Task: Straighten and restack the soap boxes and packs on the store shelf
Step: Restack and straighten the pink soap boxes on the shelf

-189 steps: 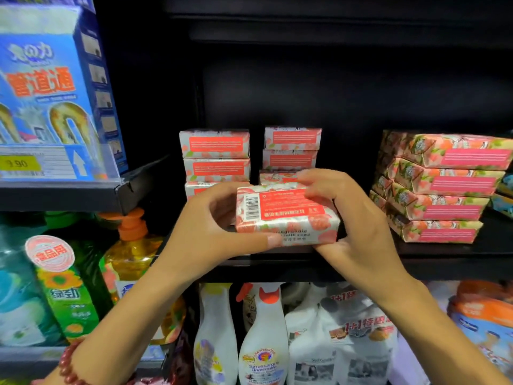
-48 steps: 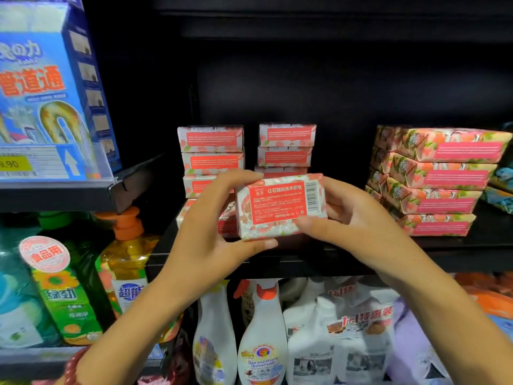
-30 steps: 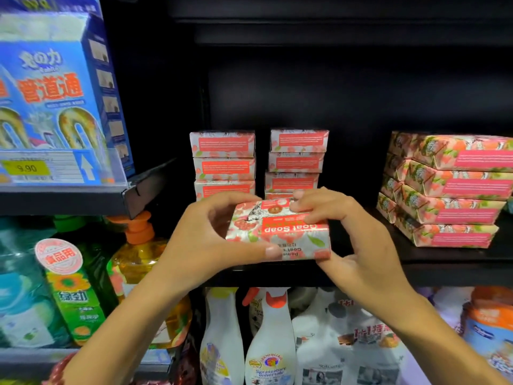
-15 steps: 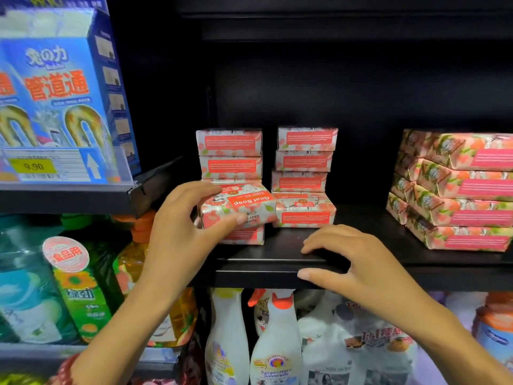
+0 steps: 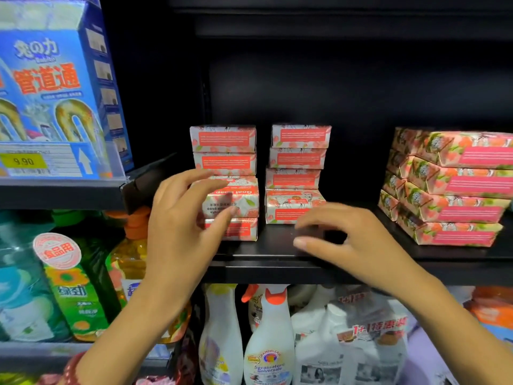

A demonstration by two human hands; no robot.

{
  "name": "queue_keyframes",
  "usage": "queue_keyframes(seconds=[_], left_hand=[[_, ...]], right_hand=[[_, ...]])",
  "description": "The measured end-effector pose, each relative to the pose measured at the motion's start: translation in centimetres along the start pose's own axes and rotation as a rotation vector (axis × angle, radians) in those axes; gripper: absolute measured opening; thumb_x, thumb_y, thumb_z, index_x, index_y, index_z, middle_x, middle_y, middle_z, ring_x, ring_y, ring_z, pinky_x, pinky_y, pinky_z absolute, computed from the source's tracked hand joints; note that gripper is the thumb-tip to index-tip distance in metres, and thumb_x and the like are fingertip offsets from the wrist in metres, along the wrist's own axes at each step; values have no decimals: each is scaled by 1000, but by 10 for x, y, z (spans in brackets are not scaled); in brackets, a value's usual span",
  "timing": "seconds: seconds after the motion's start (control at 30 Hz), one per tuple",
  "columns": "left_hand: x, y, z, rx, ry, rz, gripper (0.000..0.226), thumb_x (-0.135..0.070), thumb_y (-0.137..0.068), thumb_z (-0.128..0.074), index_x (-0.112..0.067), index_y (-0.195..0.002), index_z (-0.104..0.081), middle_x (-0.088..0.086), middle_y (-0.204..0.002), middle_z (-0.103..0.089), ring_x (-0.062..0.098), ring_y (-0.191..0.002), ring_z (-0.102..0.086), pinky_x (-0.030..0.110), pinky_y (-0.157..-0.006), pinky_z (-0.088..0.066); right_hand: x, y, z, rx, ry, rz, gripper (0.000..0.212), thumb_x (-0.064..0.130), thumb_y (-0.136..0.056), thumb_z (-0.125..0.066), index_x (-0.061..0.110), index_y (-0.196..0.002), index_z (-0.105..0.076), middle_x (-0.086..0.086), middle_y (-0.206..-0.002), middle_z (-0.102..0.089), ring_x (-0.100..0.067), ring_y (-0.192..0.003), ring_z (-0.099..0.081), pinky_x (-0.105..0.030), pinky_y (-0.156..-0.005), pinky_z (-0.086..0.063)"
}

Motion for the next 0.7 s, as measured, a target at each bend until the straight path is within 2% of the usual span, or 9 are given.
queue_keyframes(seconds=[0.07,0.1,0.23,0.3,0.4,0.47,0.53,0.63,0.7], left_hand=[[-13,8,-1,-57,77,-97,26,-23,-80,-74,-10,-102,-68,1,-107,-63,14,-106,-54,21,-92,-41],[-19,12,-4,-31,121,-132,23,-25,-79,-73,-10,-97,-70,-1,-101,-65,12,-100,-57,22,-88,-44],[-33,24,-27,225,202,-108,21,-33,-76,-70,-14,-85,-72,-5,-86,-68,12,-84,-62,32,-72,-51],[-32,28,-34,281,158,-98,27,-42,-77,-65,-17,-83,-72,-8,-84,-68,9,-83,-61,30,-70,-50],[-31,30,-36,323,125,-87,33,-50,-79,-53,-23,-80,-72,-13,-80,-68,5,-79,-61,30,-65,-53],[-31,30,-36,332,117,-75,29,-48,-80,-56,-24,-78,-73,-14,-79,-68,5,-78,-62,30,-64,-54],[-31,30,-36,332,113,-64,22,-43,-79,-60,-25,-78,-72,-14,-78,-68,5,-78,-61,29,-63,-53],[-31,31,-35,336,110,-55,20,-41,-79,-61,-24,-78,-73,-14,-79,-68,5,-78,-61,30,-63,-52],[-31,31,-34,339,115,-57,20,-40,-78,-61,-24,-78,-73,-13,-79,-68,6,-78,-62,31,-64,-53]], right_hand=[[-8,-13,7,-79,47,-12,37,45,-80,-61,25,-110,-66,15,-109,-64,4,-100,-56,-11,-87,-42],[-13,-20,8,-83,98,-31,39,38,-82,-63,23,-118,-62,11,-117,-62,1,-105,-54,-12,-90,-40],[-29,-30,-2,89,259,-88,51,27,-88,-62,22,-136,-46,4,-137,-51,-11,-121,-49,-27,-101,-39],[-31,-28,-5,71,299,-83,50,26,-89,-61,21,-137,-46,3,-140,-47,-13,-127,-44,-30,-106,-36],[-30,-24,-2,20,325,-75,47,28,-88,-62,18,-132,-52,3,-137,-51,-13,-125,-45,-27,-105,-36],[-28,-22,2,-2,308,-80,44,34,-83,-66,19,-123,-58,4,-126,-57,-12,-115,-51,-27,-97,-41],[-26,-23,6,-24,271,-95,46,45,-76,-67,21,-115,-60,7,-114,-55,-10,-105,-50,-27,-88,-44],[-28,-25,3,73,216,-150,67,55,-70,-65,29,-129,-47,12,-111,-42,-6,-106,-41,-21,-87,-37],[-29,-26,-2,133,128,-190,67,48,-73,-70,32,-132,-44,16,-106,-42,1,-101,-43,-6,-80,-34]])
Point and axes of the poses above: each hand's wrist, its own y-axis away from the middle knuckle, its own z-axis out of the back of the hand, x = y × z, the point moved 3 cm from there along -y, towards the middle knuckle
